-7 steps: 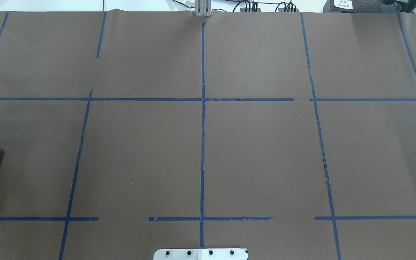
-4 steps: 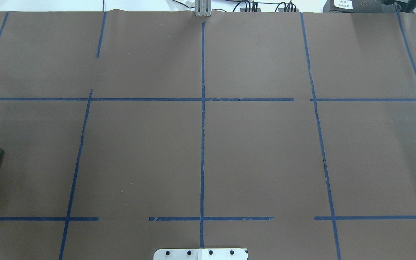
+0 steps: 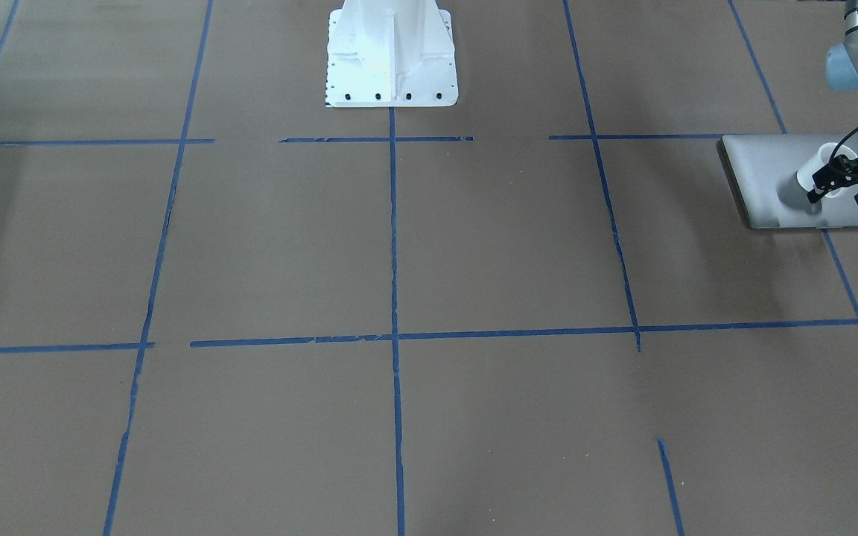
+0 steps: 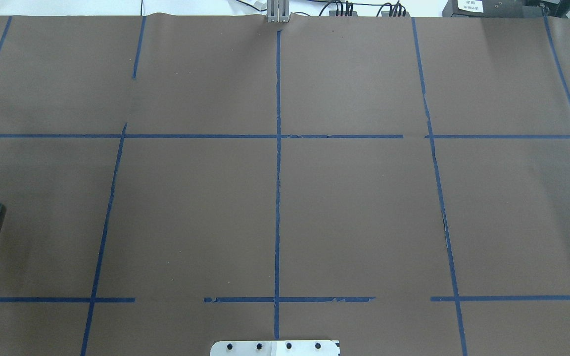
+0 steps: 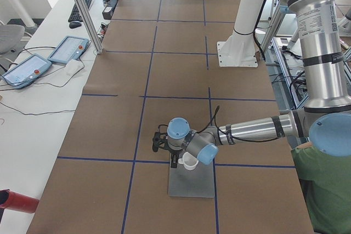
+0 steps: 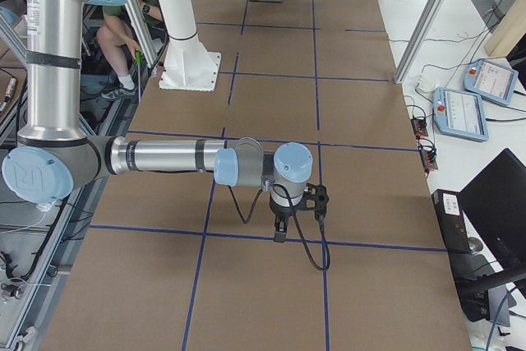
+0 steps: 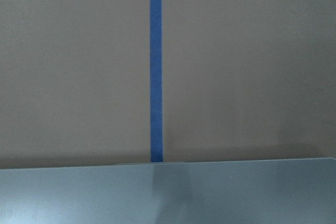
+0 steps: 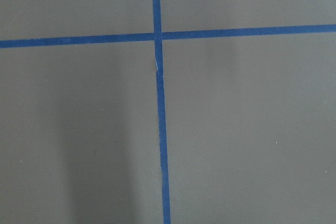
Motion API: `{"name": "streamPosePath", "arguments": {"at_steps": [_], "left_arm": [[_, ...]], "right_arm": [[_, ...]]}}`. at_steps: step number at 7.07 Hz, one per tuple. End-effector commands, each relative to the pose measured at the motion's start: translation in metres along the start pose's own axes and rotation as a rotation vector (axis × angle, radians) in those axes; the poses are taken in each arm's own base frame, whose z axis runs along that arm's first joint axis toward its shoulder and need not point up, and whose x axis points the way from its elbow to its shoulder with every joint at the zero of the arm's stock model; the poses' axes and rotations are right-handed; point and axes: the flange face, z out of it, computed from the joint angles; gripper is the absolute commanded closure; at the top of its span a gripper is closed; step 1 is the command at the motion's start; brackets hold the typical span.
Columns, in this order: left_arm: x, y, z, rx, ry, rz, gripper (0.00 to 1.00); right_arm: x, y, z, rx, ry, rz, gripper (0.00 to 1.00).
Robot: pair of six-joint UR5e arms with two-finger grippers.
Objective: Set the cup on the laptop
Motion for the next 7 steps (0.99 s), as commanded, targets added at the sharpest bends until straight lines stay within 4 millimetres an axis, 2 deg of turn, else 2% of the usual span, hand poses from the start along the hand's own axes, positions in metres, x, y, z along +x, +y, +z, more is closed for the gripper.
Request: {"name": "streamPosePath", "arguments": {"at_steps": [1, 3, 4, 5, 6, 7], "left_arm": [[-0.005, -0.060, -0.027, -0.011, -0.047, 0.080, 0.00], [-0.027, -0.095, -0.069, -0.033, -0.077, 0.088, 0.00], [-0.038, -0.118, -0.104, -0.062, -0.088, 0.089, 0.00], [-0.055, -0.122, -0.138, -0.080, -0.093, 0.078, 0.00], [-0.067, -0.112, -0.155, -0.093, -0.090, 0.063, 0.00], [-0.084, -0.096, -0.163, -0.079, -0.050, 0.012, 0.00]], "right_arm": [[0.000, 0.000, 0.000, 0.000, 0.000, 0.000, 0.00], [0.000, 0.000, 0.000, 0.000, 0.000, 0.000, 0.00], [0.000, 0.000, 0.000, 0.000, 0.000, 0.000, 0.00], [0.000, 0.000, 0.000, 0.000, 0.000, 0.000, 0.00], [0.000, 0.000, 0.000, 0.000, 0.000, 0.000, 0.00], [0.000, 0.000, 0.000, 0.000, 0.000, 0.000, 0.00]]}}
